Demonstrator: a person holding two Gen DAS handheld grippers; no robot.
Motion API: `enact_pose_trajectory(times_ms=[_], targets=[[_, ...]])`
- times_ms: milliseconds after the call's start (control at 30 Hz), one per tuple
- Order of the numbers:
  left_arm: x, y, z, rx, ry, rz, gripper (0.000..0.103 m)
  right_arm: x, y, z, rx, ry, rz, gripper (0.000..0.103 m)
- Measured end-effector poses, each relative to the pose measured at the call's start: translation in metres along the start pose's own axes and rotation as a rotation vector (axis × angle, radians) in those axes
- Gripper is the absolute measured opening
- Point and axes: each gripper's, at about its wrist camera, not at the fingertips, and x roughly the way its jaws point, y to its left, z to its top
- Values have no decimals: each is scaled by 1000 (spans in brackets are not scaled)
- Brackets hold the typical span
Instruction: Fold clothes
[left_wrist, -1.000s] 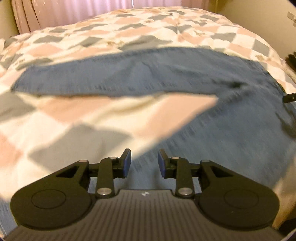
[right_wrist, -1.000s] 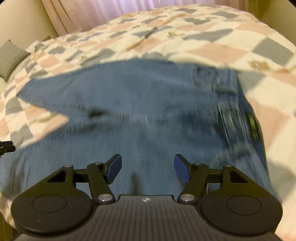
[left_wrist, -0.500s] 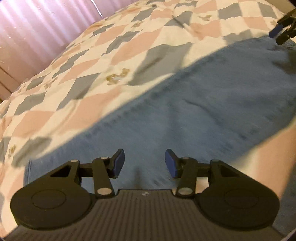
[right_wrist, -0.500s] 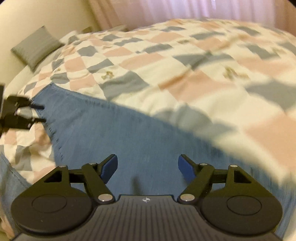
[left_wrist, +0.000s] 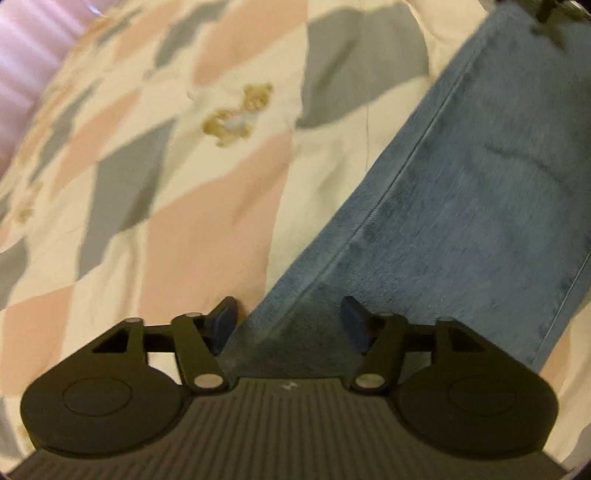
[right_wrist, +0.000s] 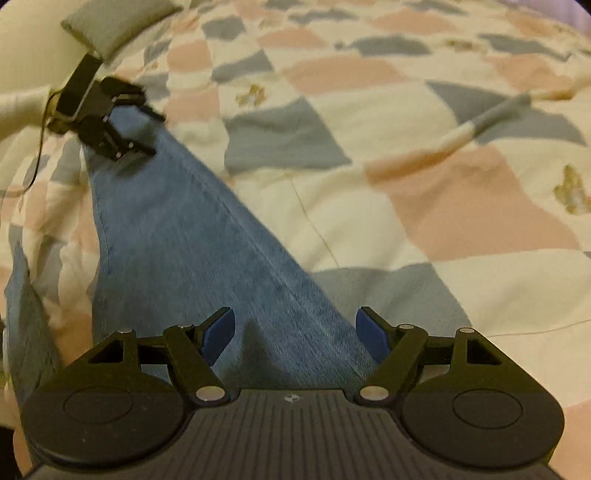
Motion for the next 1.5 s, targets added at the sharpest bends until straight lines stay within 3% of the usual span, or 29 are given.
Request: enact_pose_trajectory(times_ms=[133,167,200,233,267,300,367,500,633,767,900,1000,1100,1167,1267,1333,1400,1500], targets=[[22,8,2,25,41,-86,68,12,-14,-1,17,80,10,78],[22,4,2,50,41,-98,57,14,-17,-3,22,89,11,77],[22,0,2,78,39,-111,41,17,-19,-5,27,95,12,77],[20,-7,2,115,37,-110,34,19,-21,-6,33,95,15,75],[18,-16,1,157,35,-101,22,20,-21,-8,36,93,15,63],[16,-25,-1,197,34,-86,12,21,-21,-8,37,96,14,57],[11,-45,-5,274,36,-14,9,17,-14,-8,19,94,-2,26],[-8,-77,-18,327,21,151,7,-3,24,-12,-133,58,-136,8],[-52,-108,-42,226,-21,294,7,-36,85,-35,-297,-39,-333,4],[-115,-158,-75,118,-52,418,7,-77,157,-75,-372,-177,-478,3],[-192,-230,-116,-13,-73,518,7,-116,253,-136,-432,-270,-602,3],[-238,-295,-148,-103,-80,558,7,-123,317,-197,-426,-267,-664,3],[-240,-364,-190,-250,-48,505,15,-103,359,-262,-294,-199,-648,11],[-221,-406,-220,-302,14,426,20,-75,374,-302,-177,-99,-628,35],[-206,-452,-254,-396,85,308,20,-64,380,-341,65,-38,-591,38],[-214,-455,-266,-538,62,245,21,-82,367,-357,312,-108,-528,45],[-227,-446,-278,-730,8,189,31,-111,341,-375,587,-247,-467,52],[-232,-417,-293,-1002,-74,136,33,-148,286,-406,957,-490,-387,53]])
